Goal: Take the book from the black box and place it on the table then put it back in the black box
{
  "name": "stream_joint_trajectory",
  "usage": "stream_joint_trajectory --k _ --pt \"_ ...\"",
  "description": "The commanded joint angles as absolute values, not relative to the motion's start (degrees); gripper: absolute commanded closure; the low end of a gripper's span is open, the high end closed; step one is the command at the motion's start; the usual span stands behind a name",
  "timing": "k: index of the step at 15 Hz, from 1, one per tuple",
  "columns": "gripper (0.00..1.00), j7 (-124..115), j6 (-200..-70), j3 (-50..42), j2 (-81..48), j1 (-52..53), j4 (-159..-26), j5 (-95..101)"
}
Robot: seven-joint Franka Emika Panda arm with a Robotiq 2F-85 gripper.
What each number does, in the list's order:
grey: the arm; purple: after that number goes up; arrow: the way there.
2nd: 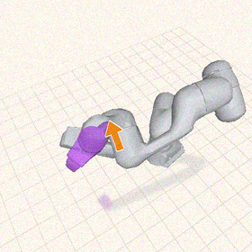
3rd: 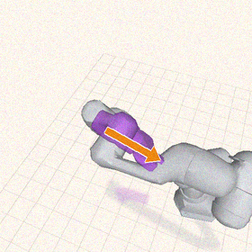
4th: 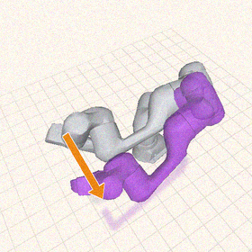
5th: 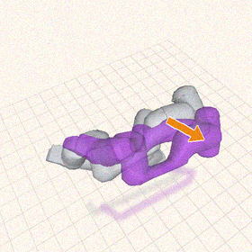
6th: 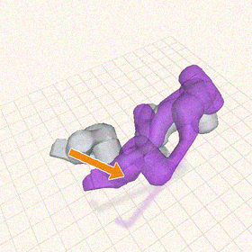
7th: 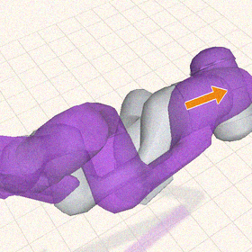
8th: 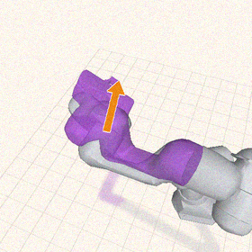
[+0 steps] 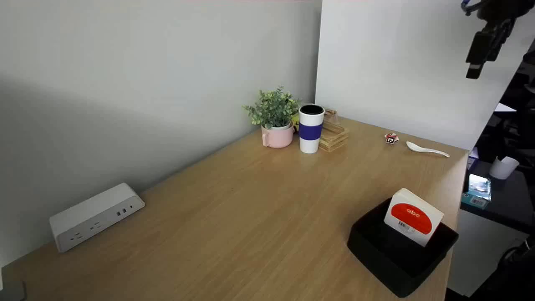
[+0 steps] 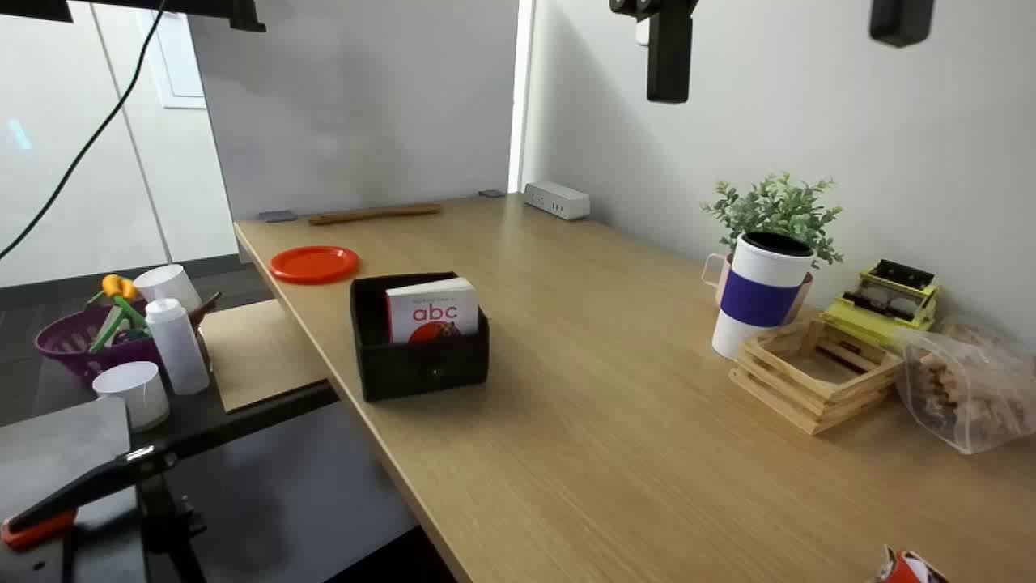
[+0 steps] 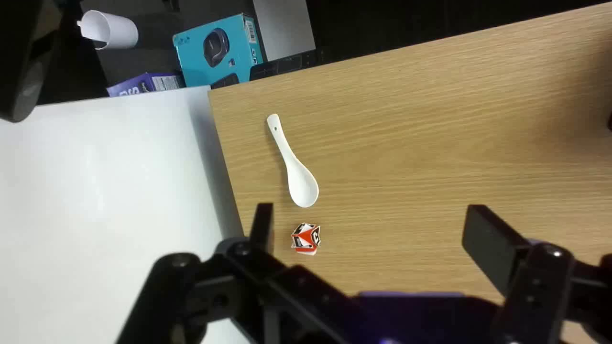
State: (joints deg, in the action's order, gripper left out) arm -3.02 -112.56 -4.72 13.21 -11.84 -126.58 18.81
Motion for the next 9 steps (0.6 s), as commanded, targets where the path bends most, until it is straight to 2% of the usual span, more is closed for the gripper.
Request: stream_joint_trajectory --k 1,9 --pt "0.00 -3.2 -112.4 -5.6 13.2 -10.9 -126.5 19.0" --pt "0.00 11.7 -112.9 -5.3 7.5 -6.5 -121.0 14.4"
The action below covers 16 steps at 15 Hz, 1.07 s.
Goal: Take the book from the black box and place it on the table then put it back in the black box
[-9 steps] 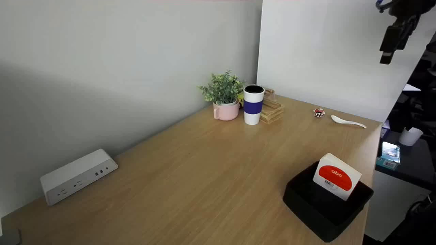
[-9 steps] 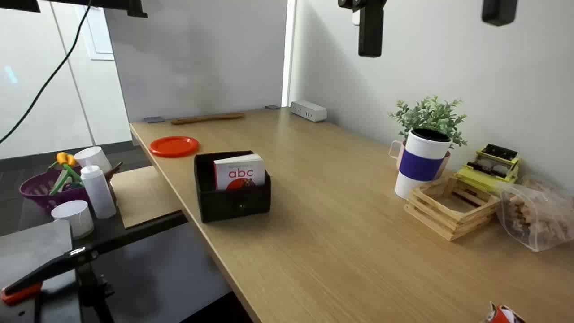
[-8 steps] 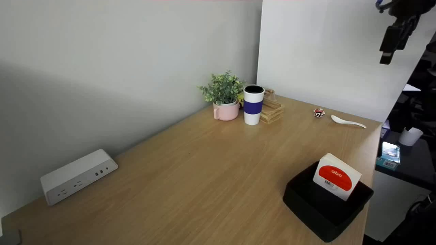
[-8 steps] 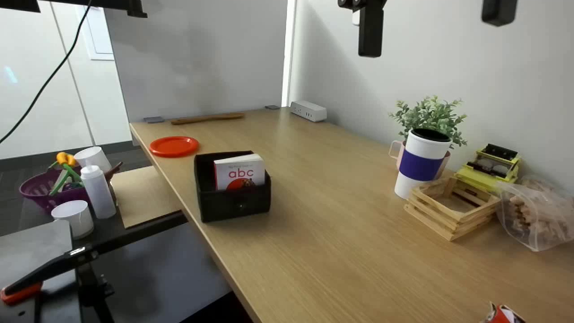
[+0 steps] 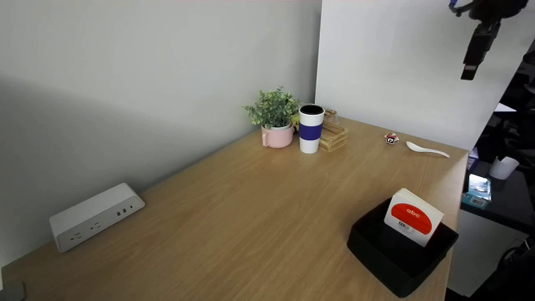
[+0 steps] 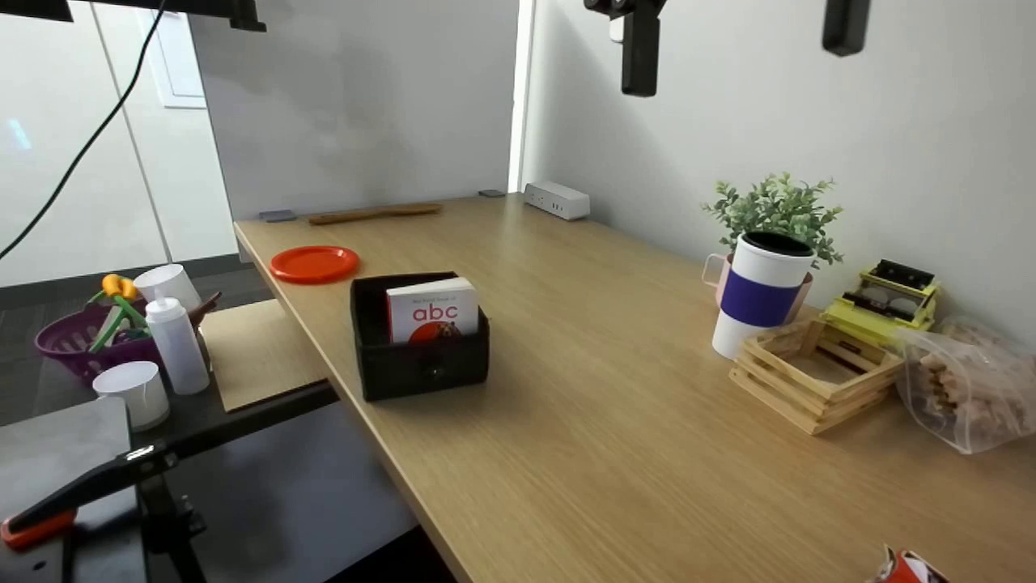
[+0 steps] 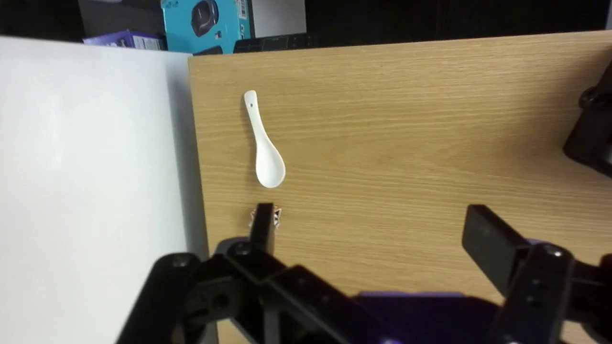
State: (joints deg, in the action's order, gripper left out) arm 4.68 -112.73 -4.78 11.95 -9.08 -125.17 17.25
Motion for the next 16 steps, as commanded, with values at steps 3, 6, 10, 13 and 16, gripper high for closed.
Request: stream_joint_trajectory --k 3,6,10,13,16 --pt "0.00 20.1 -112.9 -5.3 4.3 -4.2 -118.0 10.0" --pt "0.00 29.8 -112.5 -5.2 0.7 -3.3 -115.2 5.6" --pt "0.00 34.0 -112.4 -4.5 0.3 -3.7 -115.9 4.5" --pt "0.00 37.9 -112.0 -4.5 -1.7 -4.0 -114.5 3.9" --pt "0.00 38.6 -111.6 -4.4 -1.8 -4.0 -114.5 2.7"
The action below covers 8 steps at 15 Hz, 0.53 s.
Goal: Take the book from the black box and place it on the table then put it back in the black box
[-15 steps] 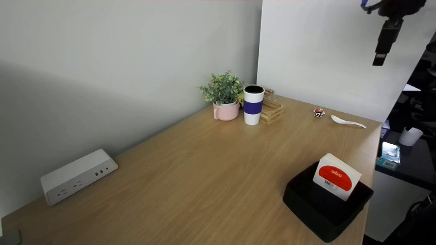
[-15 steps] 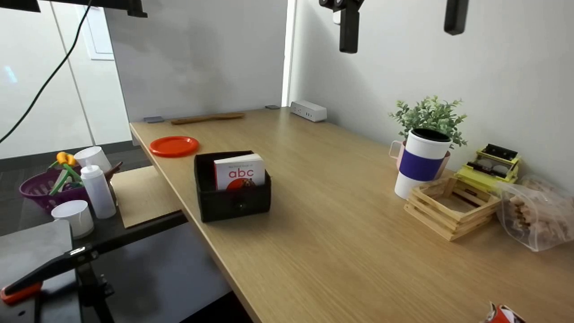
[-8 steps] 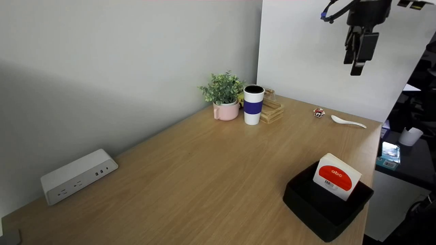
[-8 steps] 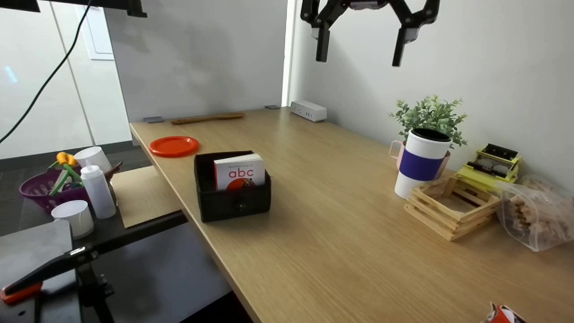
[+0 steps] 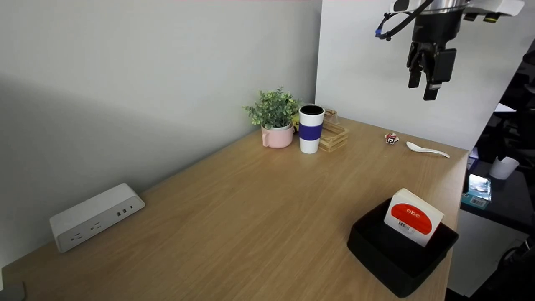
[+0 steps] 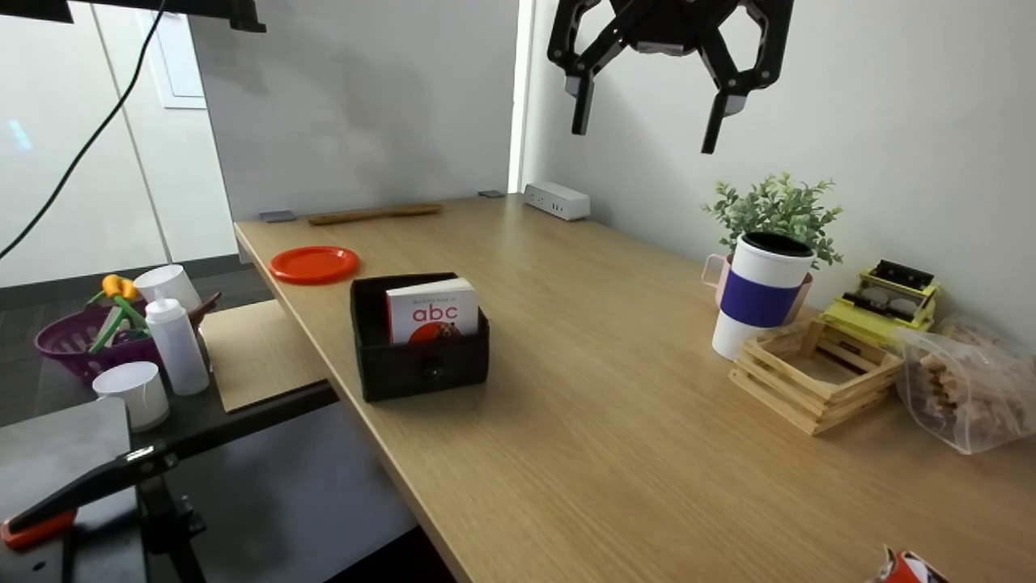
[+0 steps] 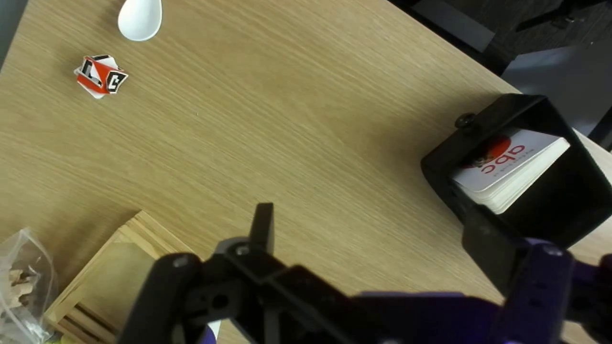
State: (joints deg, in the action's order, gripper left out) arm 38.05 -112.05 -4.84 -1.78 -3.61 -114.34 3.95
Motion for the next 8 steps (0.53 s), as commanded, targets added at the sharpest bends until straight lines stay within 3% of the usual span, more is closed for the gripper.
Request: stream_joint_trajectory --k 1,8 --pt "0.00 39.1 -110.5 -4.3 -2.3 -4.0 -114.6 0.0" --pt "0.00 31.0 -110.3 -2.9 -2.1 -3.6 -122.5 -20.0"
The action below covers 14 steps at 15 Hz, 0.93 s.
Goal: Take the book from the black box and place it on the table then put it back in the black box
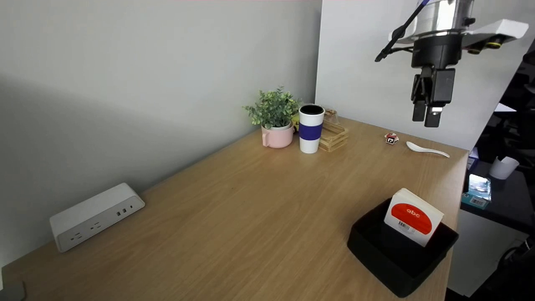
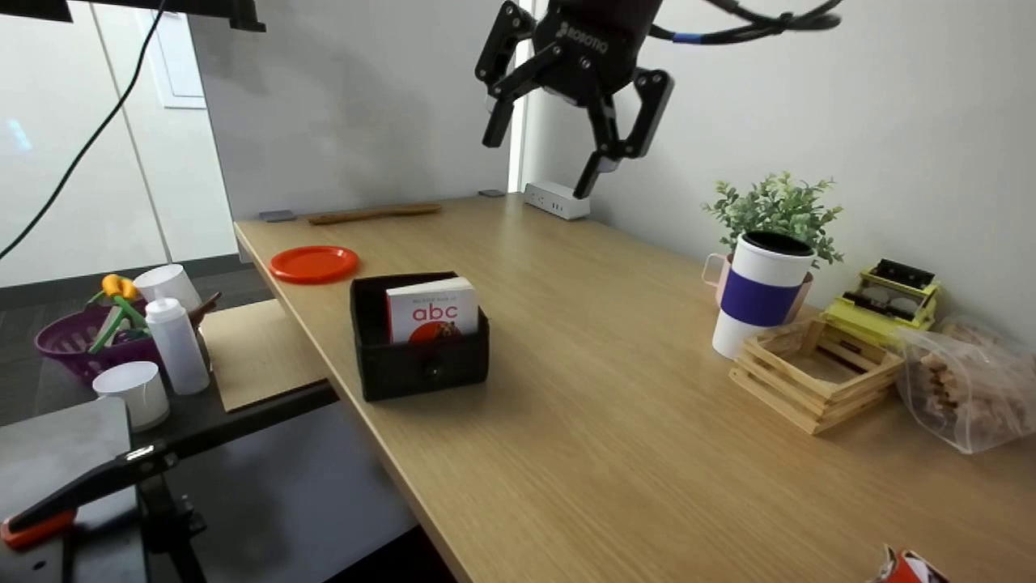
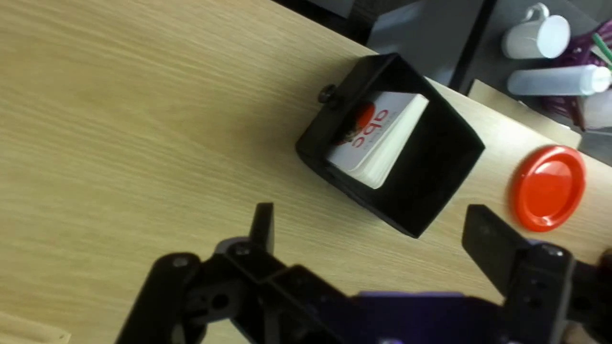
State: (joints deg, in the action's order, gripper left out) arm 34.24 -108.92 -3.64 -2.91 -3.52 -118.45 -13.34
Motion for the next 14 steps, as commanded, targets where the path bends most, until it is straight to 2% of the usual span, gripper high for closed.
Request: stream_joint_trajectory --k 1,3,4,10,14 --pt "0.00 29.6 -111.2 -2.7 -1.6 -3.5 -124.3 -23.0" --pt "0.00 27.0 -113.5 -2.4 -0.9 -3.3 -127.8 -28.7" --pt "0.00 29.3 -110.5 -2.7 -2.9 -3.5 -123.5 -24.8" --pt "0.00 29.0 -110.0 -2.5 -3.9 -3.4 -122.8 -25.0" --pt "0.00 17.1 -114.1 -1.1 -4.2 -1.9 -124.5 -27.6"
